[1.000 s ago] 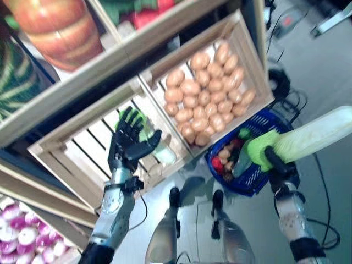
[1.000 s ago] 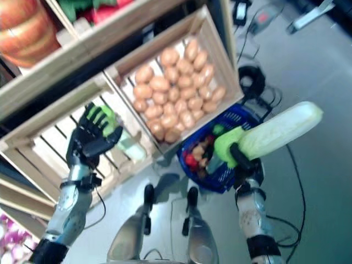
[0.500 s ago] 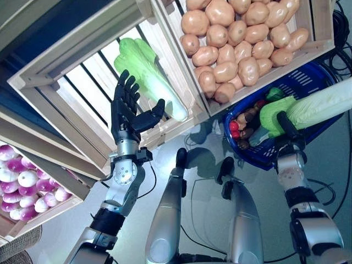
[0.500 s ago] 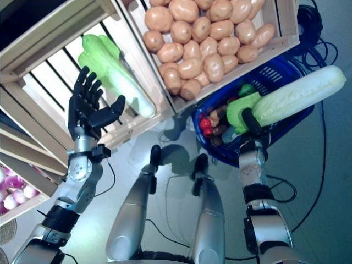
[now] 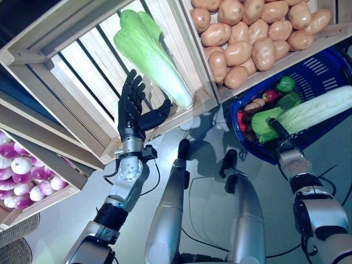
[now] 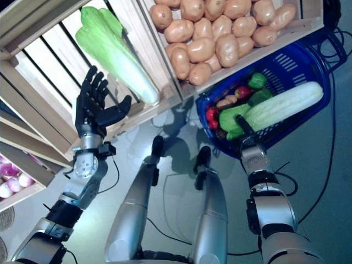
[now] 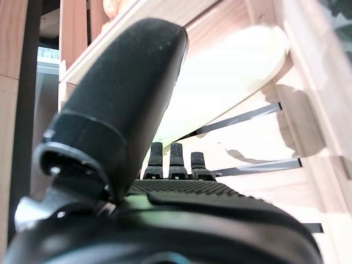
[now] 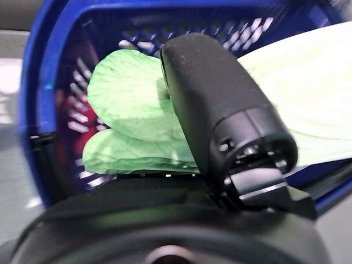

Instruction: Put vegetables into the basket

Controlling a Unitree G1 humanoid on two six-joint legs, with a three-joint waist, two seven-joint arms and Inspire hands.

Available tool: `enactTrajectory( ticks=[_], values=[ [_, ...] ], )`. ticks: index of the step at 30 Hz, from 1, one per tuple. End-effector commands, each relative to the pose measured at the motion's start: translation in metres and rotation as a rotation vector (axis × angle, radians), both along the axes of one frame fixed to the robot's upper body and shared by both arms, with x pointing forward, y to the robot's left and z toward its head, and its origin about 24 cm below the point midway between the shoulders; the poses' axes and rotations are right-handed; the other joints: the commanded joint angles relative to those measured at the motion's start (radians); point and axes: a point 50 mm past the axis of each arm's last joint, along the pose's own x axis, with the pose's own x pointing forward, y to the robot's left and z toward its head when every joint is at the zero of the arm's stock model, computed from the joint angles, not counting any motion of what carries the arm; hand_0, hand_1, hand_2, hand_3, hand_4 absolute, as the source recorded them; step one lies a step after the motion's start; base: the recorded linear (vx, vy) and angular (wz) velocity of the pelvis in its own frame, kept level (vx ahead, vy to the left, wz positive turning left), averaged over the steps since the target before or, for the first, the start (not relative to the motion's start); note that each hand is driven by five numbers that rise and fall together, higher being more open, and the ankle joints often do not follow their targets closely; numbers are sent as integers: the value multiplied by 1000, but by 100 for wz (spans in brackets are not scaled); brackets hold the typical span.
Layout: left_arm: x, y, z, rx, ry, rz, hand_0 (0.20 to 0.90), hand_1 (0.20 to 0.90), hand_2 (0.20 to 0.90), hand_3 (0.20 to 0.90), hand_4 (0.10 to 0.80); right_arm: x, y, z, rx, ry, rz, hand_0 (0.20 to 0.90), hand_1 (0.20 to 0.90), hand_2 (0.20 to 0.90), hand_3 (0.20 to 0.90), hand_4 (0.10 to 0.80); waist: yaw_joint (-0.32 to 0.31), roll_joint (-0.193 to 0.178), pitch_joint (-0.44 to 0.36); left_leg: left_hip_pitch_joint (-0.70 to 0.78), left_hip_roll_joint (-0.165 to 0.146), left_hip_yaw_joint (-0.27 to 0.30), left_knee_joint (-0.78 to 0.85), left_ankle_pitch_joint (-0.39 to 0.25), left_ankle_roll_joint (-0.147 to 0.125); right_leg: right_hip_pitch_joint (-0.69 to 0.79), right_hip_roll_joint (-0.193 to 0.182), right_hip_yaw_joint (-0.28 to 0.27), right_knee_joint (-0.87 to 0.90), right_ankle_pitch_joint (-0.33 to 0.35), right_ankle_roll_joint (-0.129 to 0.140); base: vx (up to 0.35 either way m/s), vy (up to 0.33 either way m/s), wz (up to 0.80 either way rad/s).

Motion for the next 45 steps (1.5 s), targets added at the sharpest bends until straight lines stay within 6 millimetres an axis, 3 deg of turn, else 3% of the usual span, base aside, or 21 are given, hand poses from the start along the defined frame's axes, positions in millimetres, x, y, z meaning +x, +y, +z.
enactTrajectory(
  ticks=[1, 6, 9, 13, 16, 23, 25, 29, 30, 32, 39, 45],
  values=[
    [-6, -7, 49, 57, -262, -8, 900, 900, 900, 900, 800, 7, -29, 44, 23, -111, -110, 900, 900, 900, 900, 800, 3, 40, -4, -43, -58, 38, 34, 5, 49, 48, 28, 3, -21, 66, -21, 11, 9, -5],
    [-9, -7, 61, 181, -341, 37, 900, 900, 900, 900, 800, 4, -32, 41, 28, -61, -161, 900, 900, 900, 900, 800, -2, 38, -4, -18, -53, 41, 9, 8, 39, 73, 40, 2, -53, 71, -21, 18, 14, -1],
    [-10, -3, 69, 287, -377, 86, 900, 900, 900, 900, 800, -1, -39, 39, -97, -5, -179, 900, 900, 900, 900, 800, -5, 32, -4, 1, -47, 47, -10, 15, 38, 100, 53, 6, -81, 74, -20, 47, 44, 0],
    [-12, 15, 82, 475, -443, 263, 900, 900, 900, 900, 800, -6, -48, 38, -254, 86, -153, 900, 900, 900, 900, 800, -8, 21, -4, 14, -39, 51, -27, 22, 32, 113, 61, 8, -102, 84, -18, 14, 5, -2],
    [-10, 41, 97, 580, -437, 415, 900, 900, 900, 900, 800, -10, -53, 38, -330, 123, -125, 900, 900, 900, 900, 800, -14, 11, -4, 33, -31, 63, -45, 21, 31, 132, 70, 11, -130, 87, -15, 22, 8, -8],
    [-9, 61, 132, 993, -516, 649, 900, 900, 900, 900, 800, -17, -64, 38, -409, 160, -95, 900, 900, 900, 900, 800, -33, 7, -4, 39, -16, 86, -50, 5, 30, 131, 76, 15, -138, 80, -14, 17, 43, -7],
    [-10, 63, 145, 1205, -573, 764, 900, 900, 900, 900, 800, -18, -67, 40, -468, 146, -82, 900, 900, 900, 900, 800, -44, 11, -4, 40, -12, 94, -51, -1, 30, 129, 76, 19, -140, 75, -13, 29, 72, -8],
    [-14, 63, 163, 1496, -667, 905, 900, 900, 900, 900, 800, -20, -58, 49, -625, 104, -41, 900, 900, 900, 900, 800, -67, 15, -4, 40, -4, 110, -55, -8, 33, 120, 70, 21, -143, 72, -13, 25, 95, -3],
    [-16, 65, 168, 1672, -691, 1004, 900, 900, 900, 900, 800, -22, -53, 51, -665, 76, -15, 900, 900, 900, 900, 800, -78, 15, -4, 41, 0, 118, -57, -8, 33, 117, 68, 22, -143, 72, -13, 21, 149, -5],
    [-15, 73, 176, 1804, -645, 1061, 900, 900, 900, 900, 800, -28, -48, 52, -781, 41, 3, 900, 900, 900, 900, 800, -104, 16, -4, 45, 7, 130, -60, -10, 35, 113, 67, 28, -141, 69, -11, 3, 147, -8],
    [-7, 96, 164, 1993, -481, 1049, 900, 900, 900, 900, 800, -50, -38, 35, -888, 2, 74, 900, 900, 900, 900, 800, -155, 17, -4, 51, 23, 156, -65, -9, 33, 114, 60, 41, -153, 66, -2, -4, 100, -13],
    [-4, 113, 147, 1965, -366, 1016, 900, 900, 900, 900, 800, -55, -38, 37, -920, -14, 69, 900, 900, 900, 900, 800, -162, 18, -4, 51, 28, 161, -72, -7, 33, 118, 56, 42, -167, 64, -1, -12, 25, -1]
  ],
)
